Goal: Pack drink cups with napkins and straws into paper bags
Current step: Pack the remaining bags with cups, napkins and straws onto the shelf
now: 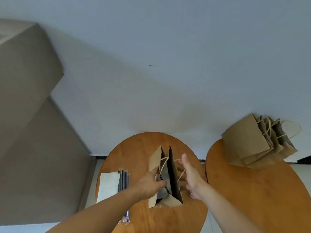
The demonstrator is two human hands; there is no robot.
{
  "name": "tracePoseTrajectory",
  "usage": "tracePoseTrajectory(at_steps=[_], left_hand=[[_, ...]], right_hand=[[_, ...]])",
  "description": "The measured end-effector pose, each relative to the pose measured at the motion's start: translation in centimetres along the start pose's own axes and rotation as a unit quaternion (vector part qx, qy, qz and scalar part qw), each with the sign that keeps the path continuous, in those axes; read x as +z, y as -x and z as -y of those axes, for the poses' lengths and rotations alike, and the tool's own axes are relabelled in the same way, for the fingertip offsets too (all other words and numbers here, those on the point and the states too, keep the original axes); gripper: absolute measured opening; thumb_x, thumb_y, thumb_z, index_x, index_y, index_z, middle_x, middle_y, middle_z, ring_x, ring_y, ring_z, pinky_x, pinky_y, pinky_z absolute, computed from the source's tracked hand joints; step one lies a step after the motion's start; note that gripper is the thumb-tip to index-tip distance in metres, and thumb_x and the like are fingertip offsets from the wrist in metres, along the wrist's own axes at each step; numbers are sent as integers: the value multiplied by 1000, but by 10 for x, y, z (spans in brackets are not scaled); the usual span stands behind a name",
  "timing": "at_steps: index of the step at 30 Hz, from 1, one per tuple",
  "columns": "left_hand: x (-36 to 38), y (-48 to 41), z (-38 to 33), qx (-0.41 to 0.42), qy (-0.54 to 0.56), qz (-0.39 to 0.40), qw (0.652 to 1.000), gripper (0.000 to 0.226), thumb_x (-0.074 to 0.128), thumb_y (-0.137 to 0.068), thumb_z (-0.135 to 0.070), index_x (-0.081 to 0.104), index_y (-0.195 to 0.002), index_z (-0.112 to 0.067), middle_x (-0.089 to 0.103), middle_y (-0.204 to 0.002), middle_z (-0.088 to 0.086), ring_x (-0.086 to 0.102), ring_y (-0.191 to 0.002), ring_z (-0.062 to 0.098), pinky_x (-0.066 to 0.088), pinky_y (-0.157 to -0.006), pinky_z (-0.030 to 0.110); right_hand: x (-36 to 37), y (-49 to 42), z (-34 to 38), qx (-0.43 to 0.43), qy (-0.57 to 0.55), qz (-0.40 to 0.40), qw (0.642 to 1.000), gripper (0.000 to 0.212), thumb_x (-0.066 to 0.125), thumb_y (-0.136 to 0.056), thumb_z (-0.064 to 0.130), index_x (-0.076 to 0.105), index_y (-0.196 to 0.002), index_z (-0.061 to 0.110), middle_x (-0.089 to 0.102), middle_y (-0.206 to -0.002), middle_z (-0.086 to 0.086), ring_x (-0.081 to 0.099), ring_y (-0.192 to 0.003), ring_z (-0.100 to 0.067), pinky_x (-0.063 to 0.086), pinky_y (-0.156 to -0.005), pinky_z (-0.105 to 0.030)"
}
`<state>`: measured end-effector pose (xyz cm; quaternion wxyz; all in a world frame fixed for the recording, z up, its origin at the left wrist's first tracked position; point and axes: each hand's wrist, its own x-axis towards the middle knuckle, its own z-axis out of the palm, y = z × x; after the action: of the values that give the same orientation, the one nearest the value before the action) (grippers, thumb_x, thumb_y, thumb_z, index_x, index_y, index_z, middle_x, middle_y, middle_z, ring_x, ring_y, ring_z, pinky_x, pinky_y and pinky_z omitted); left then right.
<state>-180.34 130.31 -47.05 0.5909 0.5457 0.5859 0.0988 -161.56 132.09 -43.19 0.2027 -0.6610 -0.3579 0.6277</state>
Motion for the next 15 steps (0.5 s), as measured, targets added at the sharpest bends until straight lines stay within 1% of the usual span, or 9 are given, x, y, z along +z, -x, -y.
tracePoseTrajectory(at_steps=[2, 4, 6, 7, 9, 11, 13, 14, 15], left_hand=[[9, 3, -7, 0, 36, -6, 999, 70, 58, -79, -57, 30, -143, -48, 48, -119, -25, 50, -105, 4, 39, -85, 21], [19, 4, -14, 0, 42, -12, 999, 61, 63, -76, -55, 37, -131, -56, 59, -113, -25, 58, -102, 1, 44, -80, 16], [28, 6, -20, 10, 43, -27, 999, 44, 68, -77, -45, 45, -111, -60, 67, -102, -25, 63, -95, -6, 47, -75, 10], [34, 7, -21, 18, 49, -41, 998, 40, 70, -77, -36, 49, -106, -55, 68, -96, -26, 62, -89, -11, 48, -69, 6], [46, 9, -21, 22, 40, -85, 995, 34, 68, -79, -24, 54, -102, -44, 68, -87, -18, 61, -80, -15, 45, -62, 3], [57, 8, -19, -10, -20, -155, 988, 24, 62, -85, -26, 57, -107, -36, 65, -87, -14, 63, -73, -6, 45, -58, 6], [63, 6, -18, -77, -102, -216, 968, 25, 51, -95, -31, 58, -117, -22, 67, -89, -6, 63, -72, 6, 47, -60, 16], [64, 4, -18, -103, -126, -230, 959, 26, 45, -99, -32, 59, -116, -19, 66, -88, -2, 65, -76, 14, 49, -63, 22], [64, 4, -19, -122, -141, -235, 954, 28, 40, -101, -33, 61, -109, -17, 65, -86, 0, 67, -80, 19, 51, -65, 26]], right_hand=[[1, -1, -2, 4, -38, 66, 997, 91, 30, -70, 92, 51, -136, 33, 61, -131, 4, 59, -121, -22, 46, -104, -54], [1, -2, -2, -4, -57, 125, 991, 87, 28, -74, 89, 57, -129, 28, 70, -118, 1, 67, -110, -22, 53, -96, -47], [1, -6, -3, -6, -60, 156, 986, 90, 27, -77, 85, 58, -132, 21, 70, -121, -5, 67, -111, -22, 54, -95, -41], [2, -7, -3, -7, -62, 168, 984, 91, 26, -79, 84, 57, -134, 19, 68, -124, -6, 66, -112, -22, 54, -96, -40], [3, -10, -5, -18, -65, 182, 981, 87, 28, -80, 81, 56, -134, 19, 65, -127, -5, 64, -114, -22, 52, -99, -39], [1, -12, -6, -44, -53, 191, 979, 74, 30, -80, 78, 62, -123, 27, 66, -121, 2, 65, -112, -18, 53, -97, -37], [-4, -14, -6, -80, -15, 193, 978, 57, 33, -89, 71, 67, -113, 32, 70, -114, 9, 67, -107, -14, 56, -90, -34], [-8, -17, -6, -107, 25, 185, 977, 48, 37, -95, 64, 67, -113, 31, 70, -114, 11, 67, -108, -14, 56, -89, -32], [-14, -20, -7, -144, 82, 170, 971, 39, 44, -99, 55, 66, -117, 29, 68, -117, 13, 64, -113, -13, 53, -91, -30]])
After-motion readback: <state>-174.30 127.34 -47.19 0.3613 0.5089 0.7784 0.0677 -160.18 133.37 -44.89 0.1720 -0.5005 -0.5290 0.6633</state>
